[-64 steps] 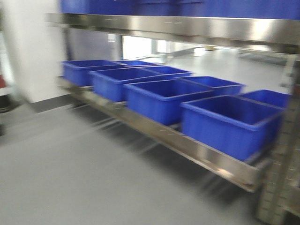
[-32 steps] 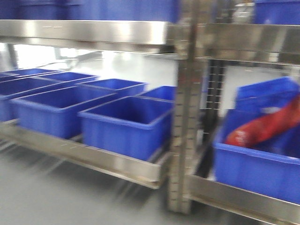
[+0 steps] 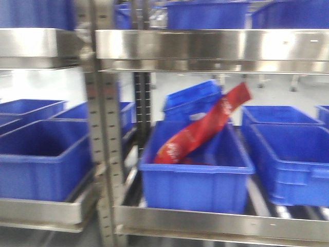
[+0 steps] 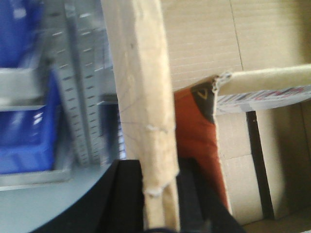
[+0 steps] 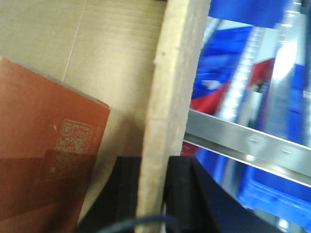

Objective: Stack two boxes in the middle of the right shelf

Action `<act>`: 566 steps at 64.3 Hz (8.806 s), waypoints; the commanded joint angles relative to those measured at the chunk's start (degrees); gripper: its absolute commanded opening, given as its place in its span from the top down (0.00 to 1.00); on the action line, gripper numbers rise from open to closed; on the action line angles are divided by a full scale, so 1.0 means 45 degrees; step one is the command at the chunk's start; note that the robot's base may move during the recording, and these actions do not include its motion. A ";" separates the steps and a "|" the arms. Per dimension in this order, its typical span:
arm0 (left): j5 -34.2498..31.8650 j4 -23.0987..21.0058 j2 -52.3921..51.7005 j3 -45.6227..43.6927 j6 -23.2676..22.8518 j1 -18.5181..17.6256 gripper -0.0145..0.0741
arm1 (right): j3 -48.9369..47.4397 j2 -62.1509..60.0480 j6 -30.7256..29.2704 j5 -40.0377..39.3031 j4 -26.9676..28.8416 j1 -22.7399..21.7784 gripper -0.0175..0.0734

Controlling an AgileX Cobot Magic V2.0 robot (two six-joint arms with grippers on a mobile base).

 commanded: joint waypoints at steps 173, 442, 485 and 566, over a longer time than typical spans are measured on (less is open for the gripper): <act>-0.0616 -0.0048 -0.0125 -0.0154 -0.0015 -0.0042 0.96 | -0.0107 -0.0145 -0.0082 -0.0517 -0.0192 -0.0093 0.98; -1.2599 0.1573 -1.3288 1.9406 -0.0015 -0.0071 0.96 | 1.8656 -1.2777 -0.0987 -1.1709 -0.0786 -0.0093 0.98; -1.4948 -0.0792 -1.8630 2.4978 0.3381 0.3903 0.96 | 1.8656 -1.2777 -0.0987 -1.1732 -0.0786 -0.0093 0.98; -1.5515 -0.0794 -1.9250 2.6505 0.3381 0.4092 0.96 | 1.8677 -1.2777 -0.0987 -1.1859 -0.0547 -0.0093 0.98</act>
